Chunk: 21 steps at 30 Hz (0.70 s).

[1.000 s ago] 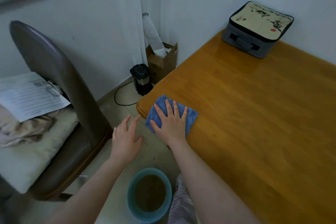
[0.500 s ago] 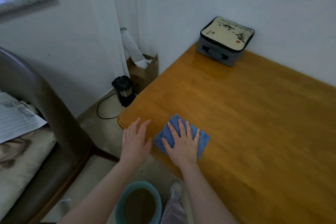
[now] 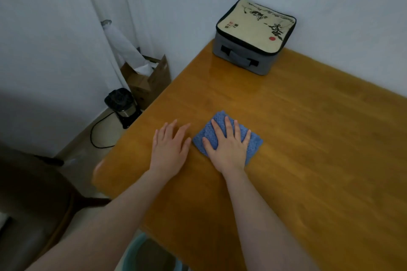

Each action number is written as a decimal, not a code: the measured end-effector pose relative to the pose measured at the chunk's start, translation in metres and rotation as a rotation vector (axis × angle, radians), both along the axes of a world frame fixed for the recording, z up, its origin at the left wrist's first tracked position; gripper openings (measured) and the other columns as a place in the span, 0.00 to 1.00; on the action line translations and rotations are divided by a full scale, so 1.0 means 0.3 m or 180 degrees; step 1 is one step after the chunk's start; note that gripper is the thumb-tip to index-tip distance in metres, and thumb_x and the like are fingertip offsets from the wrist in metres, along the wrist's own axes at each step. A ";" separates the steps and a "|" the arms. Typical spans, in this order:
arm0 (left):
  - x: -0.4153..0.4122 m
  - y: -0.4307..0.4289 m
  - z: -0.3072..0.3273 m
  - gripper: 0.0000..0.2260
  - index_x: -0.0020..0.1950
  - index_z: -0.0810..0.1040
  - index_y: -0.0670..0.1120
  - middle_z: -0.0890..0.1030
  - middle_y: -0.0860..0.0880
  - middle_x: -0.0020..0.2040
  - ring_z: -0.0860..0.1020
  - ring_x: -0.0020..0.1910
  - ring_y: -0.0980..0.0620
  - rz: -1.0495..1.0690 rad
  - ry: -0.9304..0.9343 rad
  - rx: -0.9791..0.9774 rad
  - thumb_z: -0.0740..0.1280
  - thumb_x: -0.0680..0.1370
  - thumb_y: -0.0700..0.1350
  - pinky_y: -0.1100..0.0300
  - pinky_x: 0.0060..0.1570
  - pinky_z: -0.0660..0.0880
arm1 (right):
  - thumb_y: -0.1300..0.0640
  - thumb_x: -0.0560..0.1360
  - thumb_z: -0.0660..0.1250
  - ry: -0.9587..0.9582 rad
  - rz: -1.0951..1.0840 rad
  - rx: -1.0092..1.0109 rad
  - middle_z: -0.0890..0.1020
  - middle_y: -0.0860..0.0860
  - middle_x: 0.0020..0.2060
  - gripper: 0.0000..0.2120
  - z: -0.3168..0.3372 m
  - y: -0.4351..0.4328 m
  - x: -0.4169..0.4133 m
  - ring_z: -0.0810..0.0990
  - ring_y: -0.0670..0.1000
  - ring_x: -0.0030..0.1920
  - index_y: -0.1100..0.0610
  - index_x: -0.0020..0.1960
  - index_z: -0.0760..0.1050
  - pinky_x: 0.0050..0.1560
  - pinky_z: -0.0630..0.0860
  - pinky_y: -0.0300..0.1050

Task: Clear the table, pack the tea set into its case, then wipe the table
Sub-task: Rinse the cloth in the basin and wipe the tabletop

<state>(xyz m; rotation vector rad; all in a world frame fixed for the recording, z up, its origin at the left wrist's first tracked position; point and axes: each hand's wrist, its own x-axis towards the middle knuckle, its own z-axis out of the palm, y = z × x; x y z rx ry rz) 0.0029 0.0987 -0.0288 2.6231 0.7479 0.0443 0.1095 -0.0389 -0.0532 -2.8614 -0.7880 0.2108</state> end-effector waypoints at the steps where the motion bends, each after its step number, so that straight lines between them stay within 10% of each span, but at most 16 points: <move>1: 0.037 0.004 0.001 0.20 0.76 0.60 0.58 0.57 0.48 0.78 0.51 0.77 0.45 -0.0050 0.0000 0.0066 0.52 0.83 0.56 0.47 0.75 0.46 | 0.30 0.77 0.45 -0.0008 -0.0026 0.0017 0.47 0.47 0.79 0.31 0.004 0.010 0.032 0.41 0.54 0.78 0.38 0.78 0.50 0.73 0.36 0.66; 21: 0.524 0.057 -0.115 0.21 0.75 0.62 0.54 0.60 0.47 0.77 0.54 0.77 0.46 -0.0207 -0.0086 0.0642 0.52 0.82 0.56 0.47 0.76 0.48 | 0.32 0.78 0.47 -0.0232 -0.0272 0.0202 0.53 0.49 0.79 0.31 -0.024 0.114 0.657 0.46 0.55 0.78 0.41 0.78 0.54 0.73 0.37 0.67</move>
